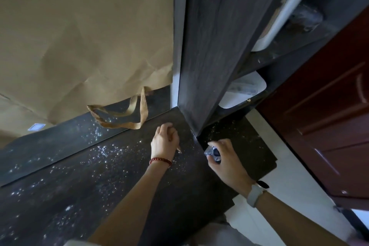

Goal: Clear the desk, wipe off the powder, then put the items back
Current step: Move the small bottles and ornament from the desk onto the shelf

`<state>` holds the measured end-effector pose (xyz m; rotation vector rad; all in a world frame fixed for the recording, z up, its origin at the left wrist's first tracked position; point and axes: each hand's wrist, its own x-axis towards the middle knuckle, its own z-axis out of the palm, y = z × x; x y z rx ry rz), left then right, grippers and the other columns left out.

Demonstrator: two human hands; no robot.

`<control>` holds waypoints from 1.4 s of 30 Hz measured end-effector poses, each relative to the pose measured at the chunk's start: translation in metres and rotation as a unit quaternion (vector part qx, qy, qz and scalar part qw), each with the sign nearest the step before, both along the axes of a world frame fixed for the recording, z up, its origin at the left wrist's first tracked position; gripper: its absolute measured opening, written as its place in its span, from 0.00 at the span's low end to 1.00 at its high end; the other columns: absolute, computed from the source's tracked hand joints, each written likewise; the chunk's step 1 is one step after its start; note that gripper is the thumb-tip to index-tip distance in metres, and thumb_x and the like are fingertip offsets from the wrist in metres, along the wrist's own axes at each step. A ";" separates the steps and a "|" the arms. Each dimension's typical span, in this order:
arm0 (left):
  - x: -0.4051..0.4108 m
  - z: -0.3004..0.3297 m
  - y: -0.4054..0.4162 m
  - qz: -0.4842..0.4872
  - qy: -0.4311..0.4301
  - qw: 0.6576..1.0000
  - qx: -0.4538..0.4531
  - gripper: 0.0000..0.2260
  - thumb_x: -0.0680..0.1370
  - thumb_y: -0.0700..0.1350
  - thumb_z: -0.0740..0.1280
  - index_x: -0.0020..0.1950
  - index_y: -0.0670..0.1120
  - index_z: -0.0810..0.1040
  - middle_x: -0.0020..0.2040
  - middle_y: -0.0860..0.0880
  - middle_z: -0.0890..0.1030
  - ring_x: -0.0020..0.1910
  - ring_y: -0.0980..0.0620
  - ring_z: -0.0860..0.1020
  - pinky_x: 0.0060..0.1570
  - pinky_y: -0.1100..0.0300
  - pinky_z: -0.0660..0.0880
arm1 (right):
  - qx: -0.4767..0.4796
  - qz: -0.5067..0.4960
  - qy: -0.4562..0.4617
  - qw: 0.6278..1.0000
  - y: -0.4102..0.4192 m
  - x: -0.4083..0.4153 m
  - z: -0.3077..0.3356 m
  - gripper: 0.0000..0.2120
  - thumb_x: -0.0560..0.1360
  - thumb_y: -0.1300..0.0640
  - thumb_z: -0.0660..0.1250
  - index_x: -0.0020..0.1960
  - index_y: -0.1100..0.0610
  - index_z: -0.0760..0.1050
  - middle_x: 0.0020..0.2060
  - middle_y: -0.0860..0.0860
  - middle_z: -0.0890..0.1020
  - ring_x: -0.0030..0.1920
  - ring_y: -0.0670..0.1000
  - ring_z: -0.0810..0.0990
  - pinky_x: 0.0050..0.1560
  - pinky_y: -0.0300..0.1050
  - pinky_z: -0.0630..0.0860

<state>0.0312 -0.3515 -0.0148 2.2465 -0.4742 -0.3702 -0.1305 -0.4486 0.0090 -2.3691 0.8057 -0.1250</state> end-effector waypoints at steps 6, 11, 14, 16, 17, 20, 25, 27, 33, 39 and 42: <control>-0.065 0.037 -0.003 0.055 0.423 0.875 -0.230 0.07 0.80 0.38 0.56 0.46 0.46 0.72 0.33 0.47 0.73 0.26 0.58 0.76 0.28 0.61 0.77 | 0.030 -0.043 -0.071 0.996 -0.026 -0.021 0.008 0.19 0.71 0.62 0.69 0.61 0.57 0.71 0.58 0.53 0.68 0.50 0.44 0.72 0.42 0.25 0.72; -0.088 0.052 -0.036 0.059 0.623 0.697 -0.350 0.11 0.68 0.33 0.62 0.47 0.42 0.75 0.40 0.45 0.74 0.42 0.50 0.74 0.41 0.58 0.80 | 0.043 -0.032 -0.139 0.989 -0.064 -0.040 0.014 0.17 0.70 0.65 0.70 0.58 0.61 0.73 0.54 0.57 0.71 0.47 0.45 0.74 0.47 0.30 0.75; -0.098 0.062 -0.056 0.033 0.625 0.673 -0.396 0.20 0.61 0.28 0.59 0.50 0.41 0.73 0.40 0.47 0.72 0.42 0.52 0.73 0.45 0.60 0.79 | 0.039 -0.023 -0.160 0.986 -0.087 -0.048 0.016 0.17 0.69 0.67 0.70 0.57 0.63 0.74 0.53 0.59 0.72 0.45 0.43 0.74 0.46 0.24 0.73; -0.108 0.065 -0.067 0.033 0.588 0.718 -0.371 0.17 0.66 0.25 0.63 0.50 0.43 0.73 0.40 0.48 0.72 0.41 0.53 0.74 0.41 0.62 0.79 | 0.043 -0.016 -0.168 0.985 -0.099 -0.053 0.015 0.16 0.69 0.67 0.70 0.56 0.64 0.74 0.53 0.60 0.72 0.46 0.43 0.74 0.46 0.23 0.72; -0.112 0.065 -0.073 0.044 0.552 0.759 -0.342 0.14 0.70 0.27 0.64 0.49 0.44 0.73 0.41 0.48 0.73 0.42 0.53 0.75 0.38 0.63 0.79 | 0.048 -0.015 -0.171 0.984 -0.104 -0.055 0.015 0.16 0.70 0.67 0.70 0.57 0.64 0.73 0.53 0.60 0.72 0.46 0.45 0.74 0.46 0.23 0.71; -0.119 0.060 -0.088 0.081 0.397 0.876 -0.261 0.05 0.75 0.37 0.64 0.48 0.46 0.73 0.48 0.45 0.71 0.46 0.50 0.76 0.39 0.61 0.80 | 0.063 -0.009 -0.185 0.981 -0.117 -0.058 0.016 0.16 0.70 0.67 0.70 0.57 0.64 0.73 0.53 0.58 0.71 0.48 0.46 0.74 0.47 0.22 0.70; -0.122 0.062 -0.119 0.125 0.093 0.985 -0.079 0.16 0.75 0.49 0.66 0.56 0.38 0.73 0.53 0.44 0.65 0.53 0.46 0.71 0.54 0.62 0.66 | 0.071 0.010 -0.207 0.976 -0.136 -0.059 0.017 0.16 0.70 0.68 0.70 0.56 0.64 0.74 0.51 0.54 0.70 0.46 0.43 0.75 0.46 0.23 0.72; -0.121 0.065 -0.134 0.175 0.072 0.976 -0.105 0.19 0.75 0.47 0.66 0.62 0.38 0.70 0.57 0.40 0.68 0.55 0.43 0.72 0.54 0.61 0.66 | 0.073 0.011 -0.211 0.975 -0.143 -0.060 0.017 0.16 0.69 0.68 0.70 0.56 0.64 0.75 0.50 0.53 0.70 0.45 0.41 0.75 0.46 0.22 0.72; -0.109 0.062 -0.167 0.279 0.066 0.948 -0.140 0.17 0.76 0.44 0.65 0.62 0.38 0.71 0.59 0.39 0.74 0.57 0.42 0.74 0.53 0.57 0.68 | 0.092 0.009 -0.201 0.975 -0.161 -0.064 0.019 0.15 0.71 0.65 0.69 0.57 0.62 0.74 0.50 0.51 0.69 0.45 0.43 0.75 0.46 0.23 0.72; -0.111 0.055 -0.177 0.242 0.085 0.954 -0.157 0.15 0.75 0.48 0.66 0.59 0.43 0.73 0.53 0.43 0.79 0.52 0.46 0.77 0.50 0.58 0.71 | 0.123 0.001 -0.183 0.975 -0.174 -0.066 0.022 0.15 0.72 0.63 0.68 0.59 0.60 0.73 0.51 0.50 0.69 0.46 0.46 0.76 0.43 0.22 0.71; -0.108 0.052 -0.181 0.228 0.056 0.965 -0.119 0.18 0.75 0.50 0.66 0.60 0.41 0.74 0.58 0.41 0.75 0.59 0.43 0.71 0.59 0.53 0.68 | 0.135 -0.001 -0.169 0.976 -0.176 -0.065 0.022 0.15 0.73 0.62 0.68 0.59 0.59 0.73 0.52 0.50 0.68 0.45 0.47 0.76 0.40 0.21 0.70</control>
